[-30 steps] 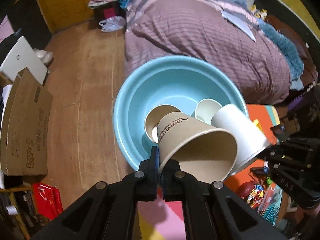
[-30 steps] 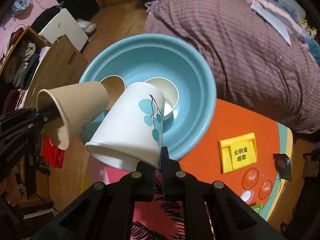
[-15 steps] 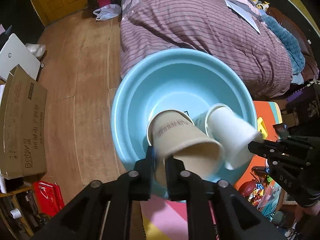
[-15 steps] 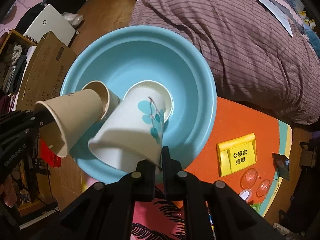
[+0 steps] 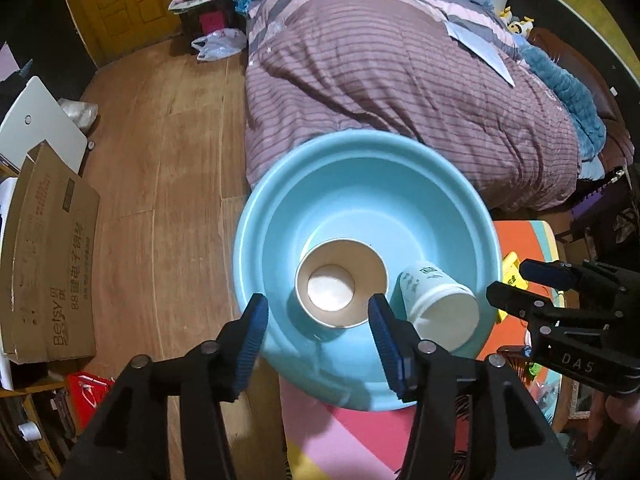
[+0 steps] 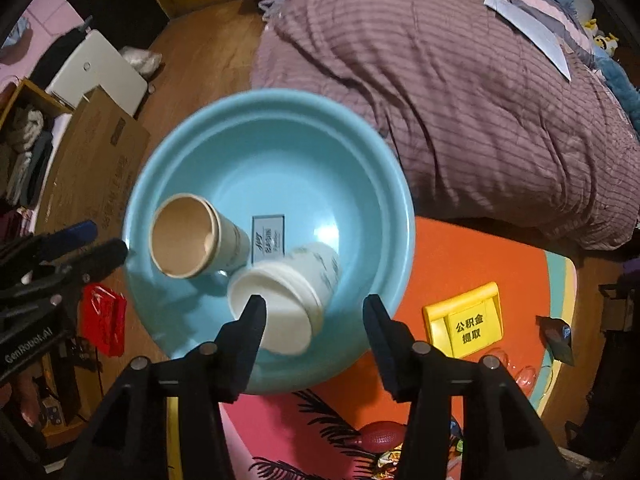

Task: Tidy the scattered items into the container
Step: 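Withdraw both tools from the basin toward the remaining items on the table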

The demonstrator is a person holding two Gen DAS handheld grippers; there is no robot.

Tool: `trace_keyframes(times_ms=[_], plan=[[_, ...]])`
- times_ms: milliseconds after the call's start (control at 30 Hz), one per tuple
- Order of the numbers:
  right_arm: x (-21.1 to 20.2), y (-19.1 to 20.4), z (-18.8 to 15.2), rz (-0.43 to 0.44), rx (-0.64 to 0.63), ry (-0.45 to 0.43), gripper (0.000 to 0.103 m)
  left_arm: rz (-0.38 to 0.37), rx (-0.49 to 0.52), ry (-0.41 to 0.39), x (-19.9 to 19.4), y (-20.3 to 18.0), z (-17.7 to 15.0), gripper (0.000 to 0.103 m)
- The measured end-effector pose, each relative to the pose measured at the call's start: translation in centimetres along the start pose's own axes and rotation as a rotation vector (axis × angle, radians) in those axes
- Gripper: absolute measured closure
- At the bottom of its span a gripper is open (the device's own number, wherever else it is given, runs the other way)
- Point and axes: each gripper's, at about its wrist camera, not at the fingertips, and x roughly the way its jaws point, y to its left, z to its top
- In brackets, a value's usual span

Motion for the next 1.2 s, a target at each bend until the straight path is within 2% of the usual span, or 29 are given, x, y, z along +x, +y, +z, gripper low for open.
trace_keyframes(times_ms=[133,300,367,800,1000,1200], plan=[[-1.1,-0.1,-0.4,-0.006,0.022,-0.041,0.045,0.015,0.02,-0.025,-1.1,-0.6,-0.7,0.03],[-1.8,-0.3,-1.9,0.013,0.078,-0.07,0.044,0.033,0.035,-0.064,-2.1,-1.5,-1.8,0.025],[-2.1,-0.4,-2.8,0.015,0.089,-0.079,0.044,0.033,0.045,-0.082,-2.6,-2.1,-2.3,0.017],[-4.0,-0.9,-10.2,0.019,0.171,-0.14,0.036,0.065,0.111,-0.092,-4.1,-6.6,-7.8,0.014],[-3.8,-2.0,-14.4,0.047,0.229,-0.159,0.033,0.031,0.096,-0.142,-4.3,-8.6,-11.1,0.014],[-2.4,-4.2,-19.5,0.031,0.319,-0.16,0.029,-0.001,0.091,-0.183,-3.8,-11.0,-15.0,0.014]])
